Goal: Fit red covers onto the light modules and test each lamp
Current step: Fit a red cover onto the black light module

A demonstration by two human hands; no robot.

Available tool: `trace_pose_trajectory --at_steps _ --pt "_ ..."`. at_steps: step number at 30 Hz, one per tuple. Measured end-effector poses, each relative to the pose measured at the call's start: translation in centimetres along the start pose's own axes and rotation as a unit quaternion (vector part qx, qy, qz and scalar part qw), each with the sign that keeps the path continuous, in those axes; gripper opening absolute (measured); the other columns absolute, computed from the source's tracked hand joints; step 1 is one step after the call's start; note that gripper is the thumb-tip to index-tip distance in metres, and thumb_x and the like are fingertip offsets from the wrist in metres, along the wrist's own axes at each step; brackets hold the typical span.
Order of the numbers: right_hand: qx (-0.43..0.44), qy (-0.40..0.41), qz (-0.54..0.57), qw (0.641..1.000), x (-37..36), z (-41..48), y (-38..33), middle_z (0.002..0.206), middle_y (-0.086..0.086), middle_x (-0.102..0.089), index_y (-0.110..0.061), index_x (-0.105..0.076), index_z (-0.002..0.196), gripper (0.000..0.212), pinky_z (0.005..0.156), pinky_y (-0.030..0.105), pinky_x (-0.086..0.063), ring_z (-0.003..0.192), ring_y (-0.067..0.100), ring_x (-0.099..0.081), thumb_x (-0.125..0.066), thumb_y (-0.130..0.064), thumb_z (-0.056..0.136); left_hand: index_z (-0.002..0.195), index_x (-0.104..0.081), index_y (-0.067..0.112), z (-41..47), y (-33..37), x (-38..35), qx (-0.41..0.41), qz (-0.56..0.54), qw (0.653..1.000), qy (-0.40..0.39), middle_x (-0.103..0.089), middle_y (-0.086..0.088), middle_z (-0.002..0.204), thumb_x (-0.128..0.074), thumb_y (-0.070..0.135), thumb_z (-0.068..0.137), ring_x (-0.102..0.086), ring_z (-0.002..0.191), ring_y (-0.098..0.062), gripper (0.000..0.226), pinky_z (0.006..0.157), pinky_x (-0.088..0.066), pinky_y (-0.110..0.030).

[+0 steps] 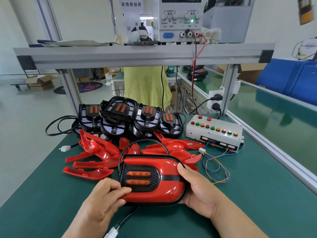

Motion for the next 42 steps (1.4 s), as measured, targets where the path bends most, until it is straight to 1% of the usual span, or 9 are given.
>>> trace_pose_trajectory --at_steps 5,7,10,17,21,25,33,38,42 --pt "-0.015 -0.039 -0.013 0.999 -0.5 -0.1 0.2 0.129 0.012 -0.068 -0.023 -0.072 0.119 0.049 0.084 0.05 -0.057 0.112 0.03 -0.068 -0.079 -0.048 0.078 0.113 -0.075 0.016 -0.2 -0.1 -0.3 0.005 0.006 1.0 -0.017 -0.051 0.013 0.096 -0.051 0.039 0.096 -0.055 0.088 -0.004 0.037 0.079 -0.045 -0.014" --pt "-0.001 -0.051 -0.046 0.998 -0.6 0.0 0.2 0.127 0.013 -0.068 -0.023 -0.067 0.122 0.071 0.082 0.049 -0.057 0.11 0.031 -0.069 -0.096 -0.034 0.057 0.113 -0.075 0.013 -0.1 -0.1 -0.4 0.016 0.011 0.999 -0.028 -0.053 0.008 0.094 -0.052 0.035 0.093 -0.055 0.086 -0.004 0.037 0.079 -0.045 -0.012" --pt "0.016 -0.025 -0.096 0.995 -0.5 0.0 0.2 0.122 0.014 -0.07 -0.021 -0.06 0.128 0.084 0.083 0.048 -0.058 0.109 0.034 -0.069 -0.093 -0.014 0.051 0.111 -0.075 0.009 0.0 0.2 -0.5 0.025 0.023 0.999 -0.038 -0.056 0.003 0.09 -0.052 0.026 0.09 -0.053 0.086 -0.002 0.036 0.079 -0.043 -0.01" --pt "0.05 0.016 -0.1 0.994 -0.5 -0.1 -0.1 0.112 0.014 -0.074 -0.018 -0.063 0.121 0.081 0.078 0.044 -0.06 0.099 0.034 -0.073 -0.091 -0.009 0.045 0.119 -0.067 0.034 -0.5 -1.9 0.2 0.147 -0.035 0.989 0.0 -0.058 0.009 0.11 -0.075 0.01 0.086 -0.053 0.11 -0.005 0.042 0.093 -0.036 -0.006" --pt "0.044 0.016 -0.089 0.995 -0.3 -0.1 -0.1 0.112 0.017 -0.073 -0.018 -0.068 0.115 0.072 0.081 0.047 -0.06 0.098 0.036 -0.072 -0.093 -0.01 0.047 0.116 -0.062 0.042 -1.5 -4.5 -0.1 0.333 -0.148 0.93 -0.047 -0.066 0.021 0.108 -0.077 0.037 0.071 -0.062 0.099 0.001 0.048 0.085 -0.047 -0.012" --pt "0.04 0.0 -0.08 0.996 -0.6 -0.1 0.0 0.114 0.018 -0.072 -0.019 -0.07 0.112 0.068 0.079 0.045 -0.059 0.099 0.036 -0.072 -0.092 -0.01 0.049 0.096 -0.076 0.039 -1.5 -4.5 -1.4 0.377 -0.21 0.889 -0.151 -0.076 0.011 0.09 -0.063 0.052 0.071 -0.068 0.08 0.002 0.032 0.072 -0.052 -0.013" --pt "0.061 -0.003 -0.071 0.996 -0.9 -0.2 -0.3 0.115 0.02 -0.071 -0.013 -0.064 0.121 0.078 0.08 0.043 -0.06 0.104 0.039 -0.07 -0.091 -0.008 0.049 0.12 -0.072 0.015 -1.8 -3.8 -3.3 0.474 -0.469 0.712 -0.222 -0.068 -0.008 0.127 -0.052 0.038 0.093 -0.064 0.119 -0.028 0.041 0.098 -0.052 -0.038" --pt "0.059 0.006 -0.081 0.995 -0.9 -0.2 -0.1 0.115 0.02 -0.071 -0.013 -0.062 0.124 0.082 0.079 0.043 -0.059 0.102 0.038 -0.07 -0.092 -0.007 0.048 0.116 -0.069 -0.001 -2.1 -4.7 -4.1 0.494 -0.458 0.726 -0.139 -0.072 -0.019 0.115 -0.062 0.024 0.083 -0.07 0.105 -0.032 0.043 0.085 -0.056 -0.034" --pt "0.059 0.013 -0.074 0.995 -0.9 -0.1 0.1 0.115 0.02 -0.071 -0.012 -0.061 0.125 0.084 0.079 0.043 -0.059 0.102 0.039 -0.071 -0.091 -0.007 0.047 0.112 -0.071 0.001 -2.2 -4.8 -4.1 0.485 -0.437 0.75 -0.108 -0.073 -0.017 0.111 -0.057 0.019 0.095 -0.072 0.101 -0.031 0.029 0.076 -0.058 -0.029"
Point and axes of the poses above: each hand's wrist, its own z-axis towards the middle knuckle, its own x-axis out of the back of the hand, y = z × x, the point moved 8 cm from there along z, towards the middle knuckle
